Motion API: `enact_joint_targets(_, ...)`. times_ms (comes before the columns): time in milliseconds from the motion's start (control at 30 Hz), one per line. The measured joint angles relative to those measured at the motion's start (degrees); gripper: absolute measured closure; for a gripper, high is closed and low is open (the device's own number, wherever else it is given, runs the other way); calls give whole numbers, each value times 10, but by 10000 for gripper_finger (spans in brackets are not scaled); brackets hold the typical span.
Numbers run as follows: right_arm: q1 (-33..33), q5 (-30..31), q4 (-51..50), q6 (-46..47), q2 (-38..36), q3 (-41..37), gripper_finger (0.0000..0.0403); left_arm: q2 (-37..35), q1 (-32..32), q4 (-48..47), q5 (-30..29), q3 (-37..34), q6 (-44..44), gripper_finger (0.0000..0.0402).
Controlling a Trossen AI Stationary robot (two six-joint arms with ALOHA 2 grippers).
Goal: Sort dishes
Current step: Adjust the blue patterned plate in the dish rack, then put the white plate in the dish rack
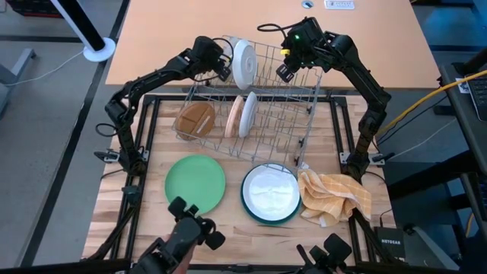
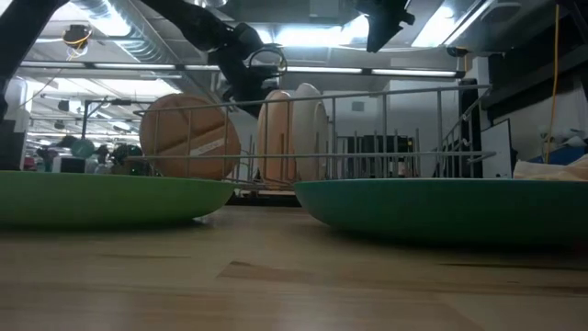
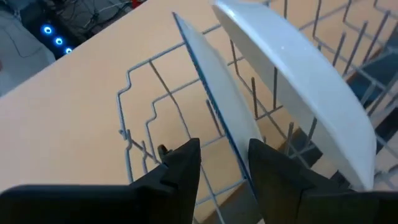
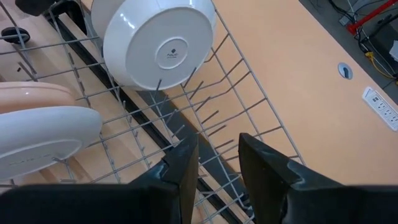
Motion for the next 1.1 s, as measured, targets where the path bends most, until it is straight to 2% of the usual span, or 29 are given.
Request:
enact_joint_targets(233,0,0,0,0,0,0,283,-3,0,2,0,34,-64,274)
enact_joint_targets(567,0,0,0,0,0,0,283,-49,-2,-7,0,42,-58,274)
enact_joint_targets(667,0,0,0,0,0,0,283,-78,-9,-37,7,42,-53,274)
enact_joint_targets(767,0,0,0,0,0,0,283,-115,-21,-94,42,42,-37,274)
enact_joint_targets(933,0,-4,-2,-2,0,0,283,-171,-55,-264,150,43,-51,274)
enact_joint_targets(1100,0,-68,-4,-22,0,0,283,-210,-117,-454,234,43,-90,274)
